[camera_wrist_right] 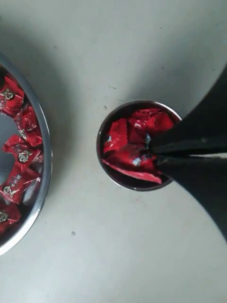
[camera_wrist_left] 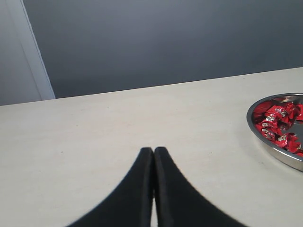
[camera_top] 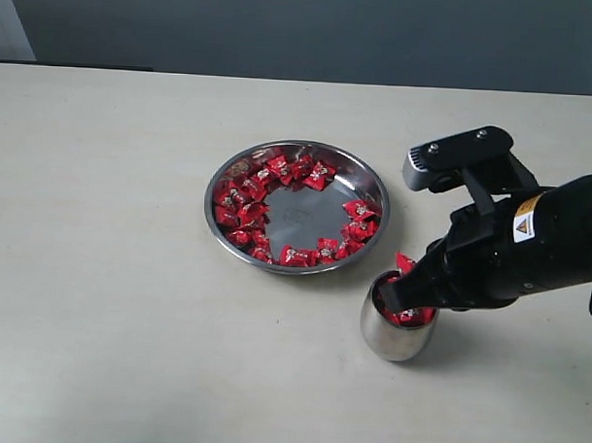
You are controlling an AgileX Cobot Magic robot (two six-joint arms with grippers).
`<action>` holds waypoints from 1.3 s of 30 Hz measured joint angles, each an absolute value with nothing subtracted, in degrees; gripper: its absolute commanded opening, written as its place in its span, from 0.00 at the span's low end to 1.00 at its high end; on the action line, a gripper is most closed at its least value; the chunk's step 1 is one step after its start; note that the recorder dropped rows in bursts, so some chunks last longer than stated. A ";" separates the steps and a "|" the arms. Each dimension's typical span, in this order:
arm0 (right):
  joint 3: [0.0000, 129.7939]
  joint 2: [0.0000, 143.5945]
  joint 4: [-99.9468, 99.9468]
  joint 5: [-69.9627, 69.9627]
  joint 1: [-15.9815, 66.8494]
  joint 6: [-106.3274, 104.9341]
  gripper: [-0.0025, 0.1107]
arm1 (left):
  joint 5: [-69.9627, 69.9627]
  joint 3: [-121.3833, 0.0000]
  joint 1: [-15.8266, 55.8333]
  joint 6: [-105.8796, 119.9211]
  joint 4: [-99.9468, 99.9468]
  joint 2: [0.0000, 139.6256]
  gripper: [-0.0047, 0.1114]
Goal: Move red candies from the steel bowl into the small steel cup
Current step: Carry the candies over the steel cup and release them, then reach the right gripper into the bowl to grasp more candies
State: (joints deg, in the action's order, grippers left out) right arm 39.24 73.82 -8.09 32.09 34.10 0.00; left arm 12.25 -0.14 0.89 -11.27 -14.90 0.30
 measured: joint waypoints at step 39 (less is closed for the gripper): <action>74.89 111.25 -9.60 28.29 34.10 -11.30 0.35 | 12.25 -0.14 0.89 -11.27 -14.90 0.30 0.04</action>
